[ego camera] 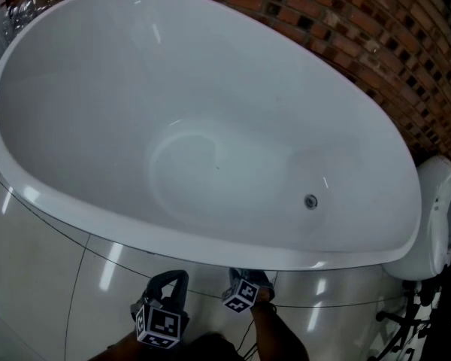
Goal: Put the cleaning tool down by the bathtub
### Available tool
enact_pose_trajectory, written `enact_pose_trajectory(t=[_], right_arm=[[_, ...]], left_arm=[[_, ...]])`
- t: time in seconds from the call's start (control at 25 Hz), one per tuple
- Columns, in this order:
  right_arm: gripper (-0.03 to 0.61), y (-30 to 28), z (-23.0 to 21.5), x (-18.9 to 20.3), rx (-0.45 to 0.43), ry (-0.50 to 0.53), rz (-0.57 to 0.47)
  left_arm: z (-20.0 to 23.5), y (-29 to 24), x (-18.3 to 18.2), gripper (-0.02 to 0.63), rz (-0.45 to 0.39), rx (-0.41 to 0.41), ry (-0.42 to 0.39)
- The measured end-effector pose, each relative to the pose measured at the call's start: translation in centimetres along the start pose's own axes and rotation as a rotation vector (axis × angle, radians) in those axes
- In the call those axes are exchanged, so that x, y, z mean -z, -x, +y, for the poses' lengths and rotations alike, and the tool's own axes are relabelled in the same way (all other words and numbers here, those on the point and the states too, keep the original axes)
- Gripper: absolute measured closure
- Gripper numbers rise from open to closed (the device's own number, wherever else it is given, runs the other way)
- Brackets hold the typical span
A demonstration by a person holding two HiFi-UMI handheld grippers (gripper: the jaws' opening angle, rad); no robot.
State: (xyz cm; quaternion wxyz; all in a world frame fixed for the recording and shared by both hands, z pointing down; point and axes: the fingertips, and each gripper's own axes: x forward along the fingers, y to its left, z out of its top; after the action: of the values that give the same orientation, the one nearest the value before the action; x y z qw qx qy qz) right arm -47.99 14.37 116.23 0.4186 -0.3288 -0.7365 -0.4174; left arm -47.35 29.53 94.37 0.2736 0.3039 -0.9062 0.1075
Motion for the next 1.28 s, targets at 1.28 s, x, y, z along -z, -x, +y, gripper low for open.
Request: enact_pose_trajectory(t=[1.28], right_arm=[[0.563,69.7,-14.4,-12.3,0.252,-0.9,-0.419]], left_arm=[[-9.8,34.9,-43.5,0.609,-0.144,0.033,0.022]])
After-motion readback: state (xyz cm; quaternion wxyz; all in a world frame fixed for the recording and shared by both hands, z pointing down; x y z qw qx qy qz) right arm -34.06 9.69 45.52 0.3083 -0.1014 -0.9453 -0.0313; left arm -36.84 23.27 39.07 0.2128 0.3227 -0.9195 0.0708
